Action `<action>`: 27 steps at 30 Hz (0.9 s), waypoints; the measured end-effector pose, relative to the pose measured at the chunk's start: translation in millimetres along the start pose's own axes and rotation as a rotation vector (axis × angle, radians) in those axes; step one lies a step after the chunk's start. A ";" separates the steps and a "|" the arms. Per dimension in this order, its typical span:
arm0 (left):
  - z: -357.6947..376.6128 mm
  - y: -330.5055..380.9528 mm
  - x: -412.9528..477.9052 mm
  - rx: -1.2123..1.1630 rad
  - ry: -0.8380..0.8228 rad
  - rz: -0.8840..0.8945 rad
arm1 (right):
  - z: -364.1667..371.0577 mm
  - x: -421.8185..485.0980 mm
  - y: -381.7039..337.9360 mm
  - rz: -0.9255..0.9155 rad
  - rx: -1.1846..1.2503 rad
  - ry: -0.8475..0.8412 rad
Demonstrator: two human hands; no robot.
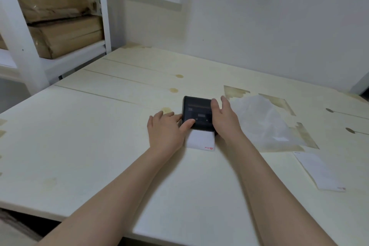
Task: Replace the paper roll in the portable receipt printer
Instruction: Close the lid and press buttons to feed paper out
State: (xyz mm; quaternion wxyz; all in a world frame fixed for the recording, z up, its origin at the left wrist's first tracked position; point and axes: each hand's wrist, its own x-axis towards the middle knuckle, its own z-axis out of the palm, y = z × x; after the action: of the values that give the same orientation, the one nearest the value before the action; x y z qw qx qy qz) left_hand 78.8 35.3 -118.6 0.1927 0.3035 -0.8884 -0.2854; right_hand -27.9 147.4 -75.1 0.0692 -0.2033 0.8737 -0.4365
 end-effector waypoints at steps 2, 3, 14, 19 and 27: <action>-2.2 -2.5 3.1 -0.017 -0.017 0.030 | 1.1 8.6 -2.4 0.048 0.051 -0.056; -3.7 -4.5 5.0 -0.033 -0.025 0.044 | 2.1 12.0 -0.7 0.057 0.070 -0.054; -17.2 -7.7 23.0 -0.520 -0.047 0.019 | 3.2 13.3 11.7 0.070 0.335 0.120; -13.1 10.1 18.3 -1.008 -0.093 -0.241 | 0.7 1.5 -10.3 0.186 1.090 0.187; 6.9 38.2 26.1 -1.542 -0.165 -0.329 | -11.7 -7.4 8.2 0.084 1.101 -0.088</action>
State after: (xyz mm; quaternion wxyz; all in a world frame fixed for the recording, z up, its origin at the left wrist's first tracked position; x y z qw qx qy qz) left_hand 39.5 46.0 -95.5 0.2373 0.1898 -0.3955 -0.8668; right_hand -27.1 163.4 -74.9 0.2191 -0.1204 0.5199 -0.8168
